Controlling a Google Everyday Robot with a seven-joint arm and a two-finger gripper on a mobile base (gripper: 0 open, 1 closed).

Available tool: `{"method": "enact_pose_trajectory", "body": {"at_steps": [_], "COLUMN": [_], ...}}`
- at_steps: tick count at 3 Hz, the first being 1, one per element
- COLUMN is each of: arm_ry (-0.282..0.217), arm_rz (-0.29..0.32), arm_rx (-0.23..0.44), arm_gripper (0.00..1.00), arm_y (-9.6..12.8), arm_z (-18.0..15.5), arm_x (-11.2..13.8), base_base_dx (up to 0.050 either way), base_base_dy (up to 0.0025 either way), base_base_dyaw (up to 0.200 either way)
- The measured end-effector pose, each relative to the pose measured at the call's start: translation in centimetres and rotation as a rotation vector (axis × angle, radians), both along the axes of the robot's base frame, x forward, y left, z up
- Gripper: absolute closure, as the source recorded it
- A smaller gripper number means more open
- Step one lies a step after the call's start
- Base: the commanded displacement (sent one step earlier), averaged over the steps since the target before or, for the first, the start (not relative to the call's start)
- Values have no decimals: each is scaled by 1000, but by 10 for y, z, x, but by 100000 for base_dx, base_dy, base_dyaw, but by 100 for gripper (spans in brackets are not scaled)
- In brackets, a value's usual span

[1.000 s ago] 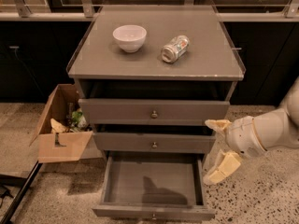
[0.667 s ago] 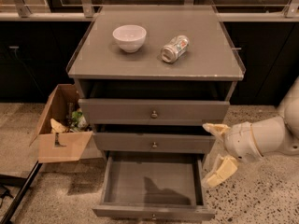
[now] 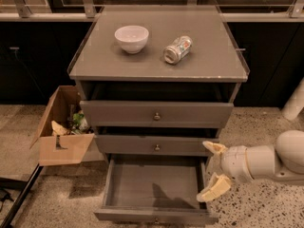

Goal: Close bottom drawer

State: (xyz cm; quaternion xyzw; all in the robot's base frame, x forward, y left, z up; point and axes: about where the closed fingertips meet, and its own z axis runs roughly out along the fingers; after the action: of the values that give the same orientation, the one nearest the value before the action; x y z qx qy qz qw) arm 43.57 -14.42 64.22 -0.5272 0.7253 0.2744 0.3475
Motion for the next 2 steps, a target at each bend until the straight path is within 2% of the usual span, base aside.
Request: {"method": "enact_pose_trajectory", "body": {"at_steps": [2], "arm_ry": [54], "arm_rz": [-40], "arm_rx": [9], "arm_gripper": [0], "arm_y": [5], "arm_z": [-73], "arm_x": [-4], "base_base_dx": [0], "base_base_dy": [0], "base_base_dyaw": [0]}}
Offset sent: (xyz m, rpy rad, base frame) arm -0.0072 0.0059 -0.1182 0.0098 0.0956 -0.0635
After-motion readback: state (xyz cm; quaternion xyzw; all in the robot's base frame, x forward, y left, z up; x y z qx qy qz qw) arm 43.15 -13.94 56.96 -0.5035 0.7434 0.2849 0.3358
